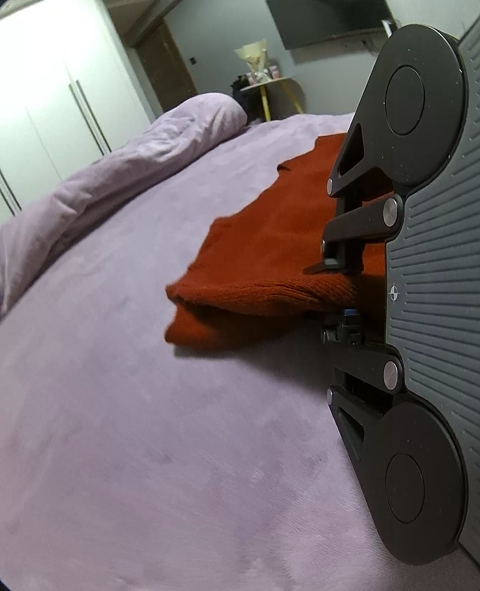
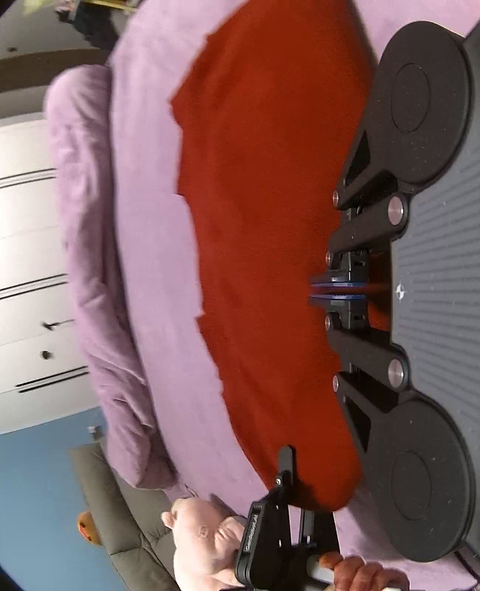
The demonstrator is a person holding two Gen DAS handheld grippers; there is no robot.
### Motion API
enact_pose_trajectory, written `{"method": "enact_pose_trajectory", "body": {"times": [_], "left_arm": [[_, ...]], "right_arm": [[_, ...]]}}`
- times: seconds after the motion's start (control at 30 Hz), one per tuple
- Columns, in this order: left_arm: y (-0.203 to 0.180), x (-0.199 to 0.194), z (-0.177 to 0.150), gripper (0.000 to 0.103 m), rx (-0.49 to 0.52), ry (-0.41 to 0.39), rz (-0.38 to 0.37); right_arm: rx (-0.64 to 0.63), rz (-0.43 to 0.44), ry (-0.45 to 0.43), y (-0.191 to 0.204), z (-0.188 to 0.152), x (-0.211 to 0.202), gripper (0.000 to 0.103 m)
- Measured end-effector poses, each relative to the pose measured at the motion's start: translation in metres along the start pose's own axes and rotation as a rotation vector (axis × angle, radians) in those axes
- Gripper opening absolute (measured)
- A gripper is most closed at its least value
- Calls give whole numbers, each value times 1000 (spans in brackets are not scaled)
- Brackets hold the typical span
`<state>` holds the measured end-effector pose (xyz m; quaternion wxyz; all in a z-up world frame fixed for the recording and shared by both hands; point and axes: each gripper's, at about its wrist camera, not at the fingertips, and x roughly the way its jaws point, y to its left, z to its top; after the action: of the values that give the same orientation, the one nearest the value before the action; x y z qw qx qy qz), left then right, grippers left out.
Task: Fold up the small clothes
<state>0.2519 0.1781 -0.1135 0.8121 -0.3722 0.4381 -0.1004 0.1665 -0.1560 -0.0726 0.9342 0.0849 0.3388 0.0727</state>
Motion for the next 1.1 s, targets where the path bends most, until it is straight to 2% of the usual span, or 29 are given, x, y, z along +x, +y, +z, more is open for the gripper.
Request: {"method": "enact_pose_trajectory", "body": {"times": [0.03,0.07,0.23,0.3,0.37,0.5,0.67,0.8,0.87,0.9,0.97,1.1], "left_arm": [[-4,-2,0,17,11,-6,4],[-6,-2,0,17,14,-10,4],[-17,-8,0,16,-6,-19,0],[-27,-13,0,16,12,-24,-5],[-45,-20,-2,16,66,-36,-5],[-107,-25,-12,16,207,-56,-26],[-191,12,-53,16,433,-49,5],[-231,64,-100,17,615,34,77],[-236,85,-119,24,686,88,93],[-234,93,-126,31,709,124,101],[-228,89,-133,32,724,156,64],[-223,39,-124,31,689,129,-45]], "right_arm": [[-26,-4,54,0,-1,8,2],[-50,30,132,0,-2,18,2],[55,97,91,-21,9,1,1],[81,76,57,-33,10,-10,2],[100,35,29,-49,10,-20,2],[164,-28,-16,-76,10,-38,3],[214,-62,-57,-99,9,-53,3],[239,-91,-56,-112,5,-55,3],[252,-98,-47,-120,3,-57,3],[257,-106,-41,-121,4,-55,3],[260,-110,-41,-126,3,-56,3],[270,-108,-60,-129,4,-60,3]]}}
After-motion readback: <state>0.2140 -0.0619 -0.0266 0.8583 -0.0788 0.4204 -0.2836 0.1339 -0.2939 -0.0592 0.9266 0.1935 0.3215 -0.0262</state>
